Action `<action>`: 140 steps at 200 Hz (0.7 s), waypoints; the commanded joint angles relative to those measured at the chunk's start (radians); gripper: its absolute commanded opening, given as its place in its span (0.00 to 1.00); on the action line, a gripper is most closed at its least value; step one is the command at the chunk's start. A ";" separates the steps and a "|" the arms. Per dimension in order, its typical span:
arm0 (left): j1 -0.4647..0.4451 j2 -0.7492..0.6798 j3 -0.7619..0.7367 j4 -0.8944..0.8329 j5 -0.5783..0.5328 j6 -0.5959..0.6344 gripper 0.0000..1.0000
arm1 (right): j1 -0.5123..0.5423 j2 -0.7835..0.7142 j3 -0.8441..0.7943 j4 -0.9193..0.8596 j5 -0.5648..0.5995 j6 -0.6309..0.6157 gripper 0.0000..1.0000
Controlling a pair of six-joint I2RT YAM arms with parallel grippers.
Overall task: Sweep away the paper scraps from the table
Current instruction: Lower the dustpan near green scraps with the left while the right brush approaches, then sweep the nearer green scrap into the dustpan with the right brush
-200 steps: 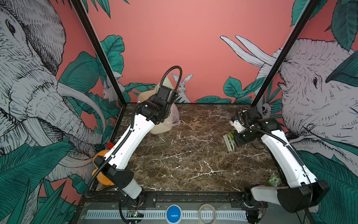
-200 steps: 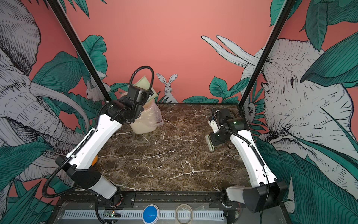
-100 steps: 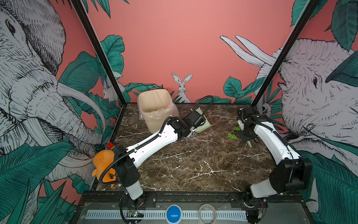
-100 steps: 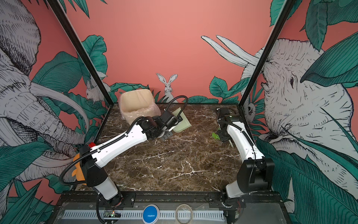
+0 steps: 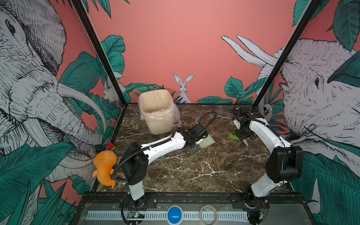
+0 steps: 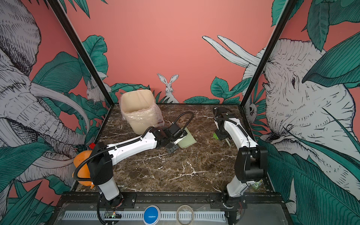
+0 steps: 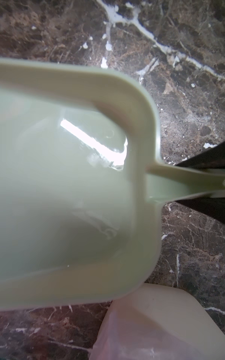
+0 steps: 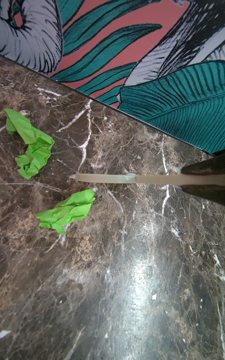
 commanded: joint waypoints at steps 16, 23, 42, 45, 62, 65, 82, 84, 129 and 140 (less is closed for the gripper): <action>-0.003 0.000 -0.053 0.034 0.052 -0.039 0.12 | 0.078 0.026 0.025 0.003 -0.007 -0.041 0.00; -0.003 0.000 -0.061 0.036 0.053 -0.040 0.12 | 0.092 0.026 0.027 0.001 -0.016 -0.041 0.00; -0.003 -0.006 -0.082 0.036 0.057 -0.046 0.12 | 0.133 0.023 0.043 -0.028 -0.049 -0.031 0.00; -0.003 -0.007 -0.086 0.036 0.058 -0.048 0.12 | 0.141 0.022 0.046 -0.034 -0.055 -0.029 0.00; -0.003 -0.015 -0.108 0.028 0.059 -0.053 0.12 | 0.188 0.014 0.063 -0.064 -0.094 -0.013 0.00; -0.003 -0.017 -0.112 0.025 0.058 -0.053 0.12 | 0.197 0.012 0.065 -0.071 -0.101 -0.009 0.00; -0.004 -0.030 -0.137 0.015 0.063 -0.053 0.12 | 0.246 0.006 0.083 -0.105 -0.132 0.009 0.00; -0.003 -0.031 -0.140 0.015 0.064 -0.054 0.12 | 0.249 0.006 0.086 -0.108 -0.136 0.010 0.00; -0.003 -0.036 -0.177 0.013 0.104 -0.056 0.12 | 0.272 -0.006 0.126 -0.127 -0.085 0.038 0.00; -0.003 -0.031 -0.177 0.024 0.112 -0.058 0.12 | 0.269 0.019 0.153 -0.137 -0.070 0.037 0.00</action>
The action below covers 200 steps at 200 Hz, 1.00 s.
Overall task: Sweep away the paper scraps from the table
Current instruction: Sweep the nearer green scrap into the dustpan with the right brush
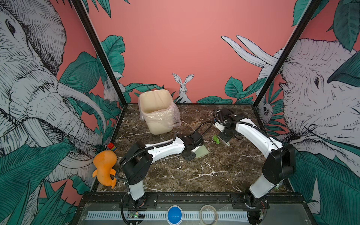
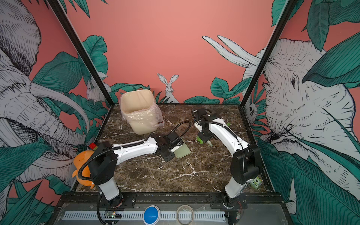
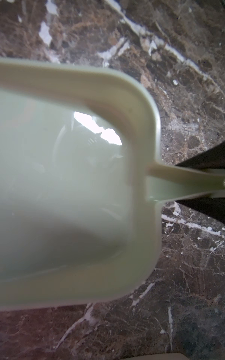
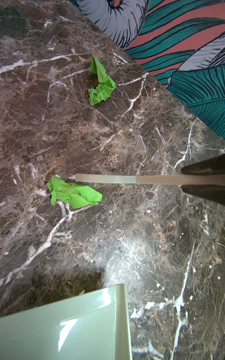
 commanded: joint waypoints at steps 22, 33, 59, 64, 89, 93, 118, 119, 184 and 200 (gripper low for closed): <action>-0.003 -0.015 0.005 0.026 0.063 -0.025 0.12 | -0.010 0.068 0.125 -0.062 0.066 0.021 0.00; -0.003 0.004 0.024 0.029 0.085 -0.019 0.12 | -0.011 0.105 0.161 -0.070 0.069 0.022 0.00; -0.003 0.050 0.076 0.019 0.123 -0.010 0.12 | -0.010 0.204 0.261 -0.117 0.072 0.023 0.00; -0.003 0.059 0.086 0.014 0.126 -0.007 0.12 | -0.012 0.219 0.277 -0.127 0.072 0.022 0.00; -0.003 0.091 0.130 -0.007 0.136 0.006 0.12 | -0.011 0.276 0.332 -0.170 0.067 0.028 0.00; -0.003 0.097 0.136 -0.011 0.136 0.006 0.12 | -0.011 0.279 0.335 -0.173 0.063 0.028 0.00; -0.003 0.136 0.184 -0.043 0.127 0.014 0.12 | -0.010 0.281 0.334 -0.172 0.030 0.036 0.00; -0.003 0.138 0.185 -0.044 0.127 0.015 0.12 | -0.009 0.281 0.334 -0.173 0.029 0.036 0.00; -0.003 0.193 0.250 -0.062 0.044 0.036 0.12 | 0.001 0.237 0.302 -0.200 -0.082 0.045 0.00; -0.001 0.212 0.271 -0.078 0.023 0.049 0.12 | 0.002 0.222 0.298 -0.200 -0.114 0.051 0.00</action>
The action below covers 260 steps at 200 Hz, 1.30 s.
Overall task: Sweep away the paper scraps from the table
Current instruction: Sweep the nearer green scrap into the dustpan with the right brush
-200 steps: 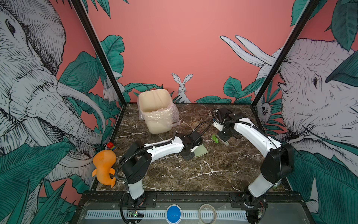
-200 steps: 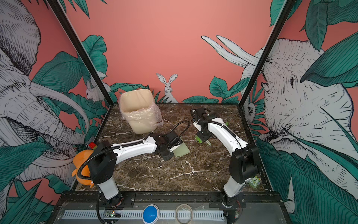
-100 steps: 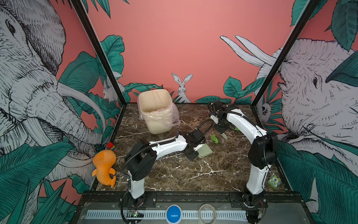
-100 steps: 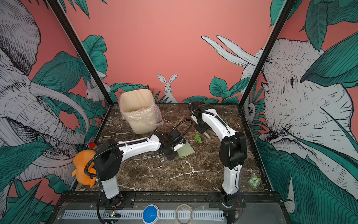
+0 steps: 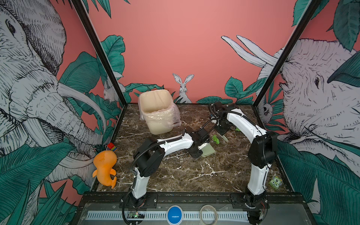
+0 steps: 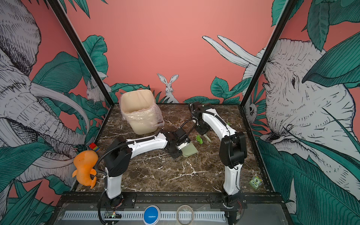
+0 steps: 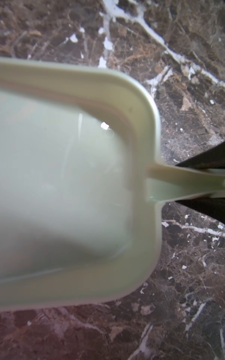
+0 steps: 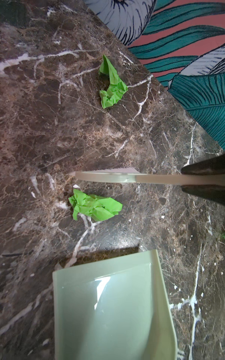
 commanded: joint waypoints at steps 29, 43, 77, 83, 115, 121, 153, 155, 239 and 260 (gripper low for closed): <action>-0.001 0.038 0.066 -0.046 -0.060 0.038 0.11 | 0.014 -0.082 -0.016 -0.050 -0.142 0.028 0.00; -0.002 0.047 0.070 -0.048 -0.064 0.041 0.12 | 0.013 -0.092 -0.016 -0.055 -0.152 0.030 0.00; -0.001 0.066 0.076 -0.057 -0.067 0.044 0.11 | 0.011 -0.099 -0.001 -0.077 -0.085 0.029 0.00; -0.001 0.067 0.076 -0.055 -0.067 0.044 0.11 | 0.011 -0.094 0.005 -0.082 -0.076 0.030 0.00; 0.005 0.077 0.077 -0.052 -0.061 0.047 0.11 | 0.003 -0.069 0.026 -0.091 -0.028 0.045 0.00; 0.007 0.078 0.078 -0.050 -0.058 0.049 0.11 | 0.002 -0.063 0.029 -0.093 -0.024 0.046 0.00; 0.020 0.087 0.082 -0.043 -0.043 0.053 0.11 | -0.004 -0.046 0.028 -0.090 -0.018 0.051 0.00; 0.020 0.089 0.082 -0.043 -0.042 0.055 0.11 | -0.004 -0.044 0.027 -0.091 -0.017 0.051 0.00; 0.035 0.115 0.106 -0.055 -0.028 0.072 0.11 | 0.005 -0.030 0.028 -0.098 -0.071 0.059 0.00; 0.038 0.114 0.111 -0.059 -0.028 0.076 0.11 | 0.016 -0.039 0.023 -0.097 -0.129 0.059 0.00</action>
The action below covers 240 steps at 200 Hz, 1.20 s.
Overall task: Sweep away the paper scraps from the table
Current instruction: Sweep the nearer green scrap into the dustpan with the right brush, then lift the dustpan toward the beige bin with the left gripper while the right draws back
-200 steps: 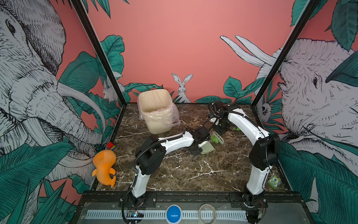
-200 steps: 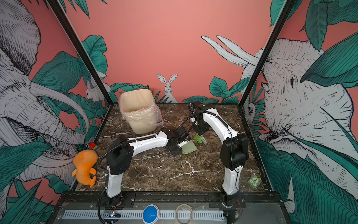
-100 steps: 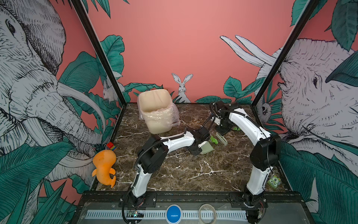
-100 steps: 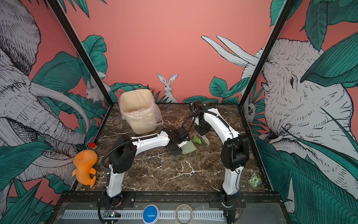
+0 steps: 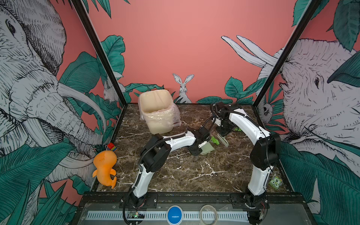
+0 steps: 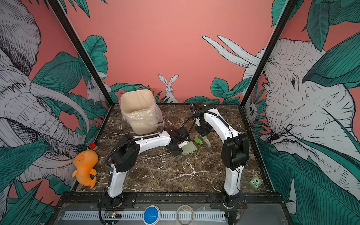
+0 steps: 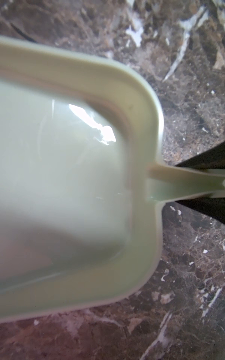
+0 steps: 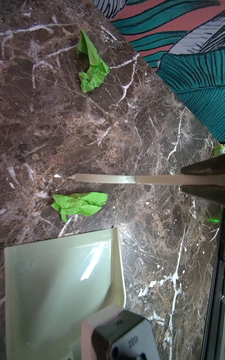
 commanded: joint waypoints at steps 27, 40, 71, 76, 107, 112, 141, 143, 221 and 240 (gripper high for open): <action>0.007 0.004 0.030 -0.042 0.010 0.020 0.11 | 0.047 -0.026 0.019 -0.020 -0.176 0.003 0.00; 0.009 0.005 0.029 -0.043 0.011 0.021 0.11 | 0.060 -0.043 0.012 -0.017 -0.238 0.002 0.00; 0.010 0.004 0.026 -0.043 0.012 0.021 0.11 | 0.085 -0.105 -0.028 0.003 -0.342 -0.009 0.00; 0.011 0.004 0.026 -0.043 0.013 0.021 0.11 | 0.085 -0.115 -0.034 0.006 -0.346 -0.010 0.00; 0.012 0.003 0.024 -0.041 0.011 0.022 0.11 | 0.084 -0.165 -0.051 -0.007 -0.311 -0.014 0.00; 0.012 0.002 0.025 -0.041 0.011 0.021 0.11 | 0.084 -0.168 -0.051 -0.013 -0.294 -0.014 0.00; 0.012 -0.007 0.019 -0.036 0.010 0.017 0.11 | 0.068 -0.181 -0.040 -0.037 -0.198 -0.009 0.00; 0.012 -0.008 0.018 -0.036 0.009 0.016 0.11 | 0.066 -0.182 -0.040 -0.037 -0.196 -0.008 0.00; 0.027 -0.161 -0.044 0.025 -0.003 -0.020 0.11 | -0.066 -0.346 -0.150 0.028 -0.221 0.024 0.00; 0.030 -0.204 -0.043 0.012 -0.005 -0.024 0.11 | -0.102 -0.393 -0.209 0.054 -0.245 0.033 0.00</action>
